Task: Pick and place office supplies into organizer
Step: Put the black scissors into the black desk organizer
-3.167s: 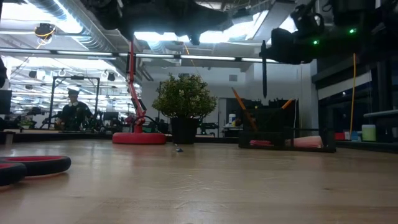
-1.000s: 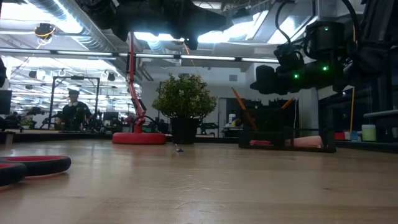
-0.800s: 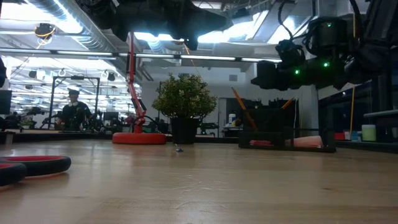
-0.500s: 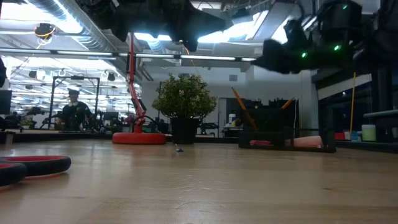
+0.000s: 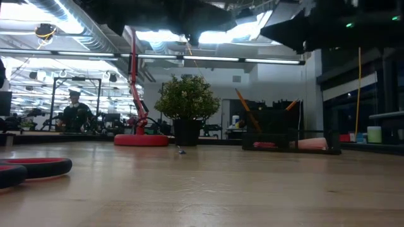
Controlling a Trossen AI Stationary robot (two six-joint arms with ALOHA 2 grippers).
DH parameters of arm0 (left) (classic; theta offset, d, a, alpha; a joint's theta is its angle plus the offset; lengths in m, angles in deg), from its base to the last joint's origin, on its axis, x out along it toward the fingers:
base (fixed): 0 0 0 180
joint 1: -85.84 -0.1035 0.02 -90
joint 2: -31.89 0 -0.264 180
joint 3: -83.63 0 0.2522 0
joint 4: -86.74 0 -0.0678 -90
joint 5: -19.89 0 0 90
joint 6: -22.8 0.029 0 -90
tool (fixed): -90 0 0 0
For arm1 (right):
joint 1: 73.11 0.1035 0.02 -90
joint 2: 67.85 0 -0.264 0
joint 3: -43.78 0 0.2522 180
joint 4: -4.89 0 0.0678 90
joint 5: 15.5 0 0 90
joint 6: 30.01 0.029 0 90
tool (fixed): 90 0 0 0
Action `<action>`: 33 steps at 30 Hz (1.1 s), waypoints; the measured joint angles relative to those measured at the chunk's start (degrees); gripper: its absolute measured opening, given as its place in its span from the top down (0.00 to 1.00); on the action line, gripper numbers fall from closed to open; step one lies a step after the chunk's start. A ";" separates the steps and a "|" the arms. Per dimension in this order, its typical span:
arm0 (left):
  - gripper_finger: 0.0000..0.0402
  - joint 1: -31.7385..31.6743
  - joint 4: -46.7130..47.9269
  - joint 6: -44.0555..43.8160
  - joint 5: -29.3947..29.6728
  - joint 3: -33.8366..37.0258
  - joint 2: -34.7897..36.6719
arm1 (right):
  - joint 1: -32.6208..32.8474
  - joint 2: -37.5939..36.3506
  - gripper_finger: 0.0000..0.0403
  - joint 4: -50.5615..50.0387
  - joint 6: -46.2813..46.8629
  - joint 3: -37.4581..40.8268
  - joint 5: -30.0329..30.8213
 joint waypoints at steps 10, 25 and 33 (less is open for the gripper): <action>1.00 6.77 0.08 0.92 6.53 0.00 0.00 | 9.19 0.00 0.98 -3.32 4.08 0.00 -8.59; 0.99 20.51 3.93 -3.76 28.47 -0.02 0.00 | 13.79 0.04 0.86 -10.54 11.44 -2.67 -8.88; 0.99 26.80 6.84 -8.26 35.20 -0.42 0.00 | 17.37 1.06 0.67 -36.21 16.32 -15.53 -5.91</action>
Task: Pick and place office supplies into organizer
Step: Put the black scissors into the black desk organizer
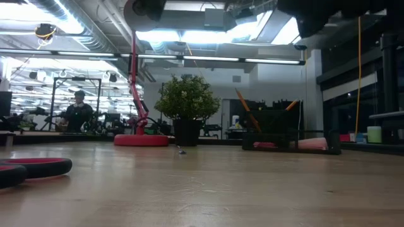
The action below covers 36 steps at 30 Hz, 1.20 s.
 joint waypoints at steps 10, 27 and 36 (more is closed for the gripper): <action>0.99 7.74 33.80 -15.01 5.18 -11.49 0.00 | 6.66 8.56 0.65 -1.41 -0.75 -8.37 7.85; 0.83 10.73 61.04 -26.21 -3.06 -18.51 -0.09 | 7.58 20.40 0.66 -0.88 -4.23 -18.20 12.24; 0.67 9.92 62.77 -24.26 -3.51 -18.53 -1.31 | 6.31 22.07 0.66 0.54 0.20 -18.24 12.59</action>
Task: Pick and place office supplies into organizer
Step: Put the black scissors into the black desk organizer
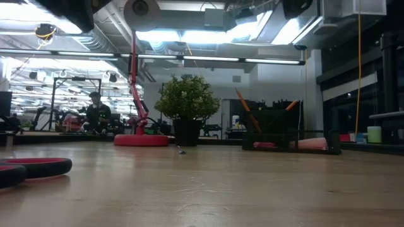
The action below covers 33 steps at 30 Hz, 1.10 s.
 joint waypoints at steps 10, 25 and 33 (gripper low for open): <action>0.64 -1.33 0.76 1.23 -2.73 0.02 -8.13 | -0.26 1.96 0.66 2.04 0.59 0.02 1.98; 0.64 -3.24 0.51 1.97 -8.22 0.02 -16.24 | -0.26 1.94 0.66 2.49 0.38 0.02 2.01; 0.64 -3.98 -1.70 2.23 -9.89 0.02 -17.92 | -0.26 1.94 0.66 2.43 0.53 0.04 2.01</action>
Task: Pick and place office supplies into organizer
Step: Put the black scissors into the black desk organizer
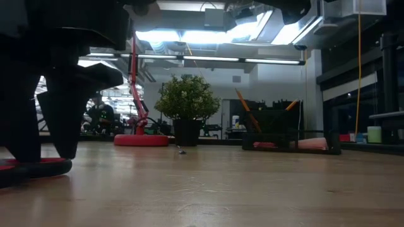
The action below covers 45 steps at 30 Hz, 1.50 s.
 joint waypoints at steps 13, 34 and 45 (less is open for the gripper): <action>0.64 -1.79 -2.24 1.89 -5.05 -0.42 -3.70 | 0.01 0.00 0.66 -0.08 0.09 0.02 0.01; 0.96 -2.00 -2.22 7.26 -8.10 -0.04 -2.59 | 0.02 0.00 0.66 -0.09 0.27 0.02 0.01; 0.97 -1.70 -1.23 7.30 -3.00 0.24 4.73 | 0.02 -0.02 0.66 -0.07 0.28 0.05 0.02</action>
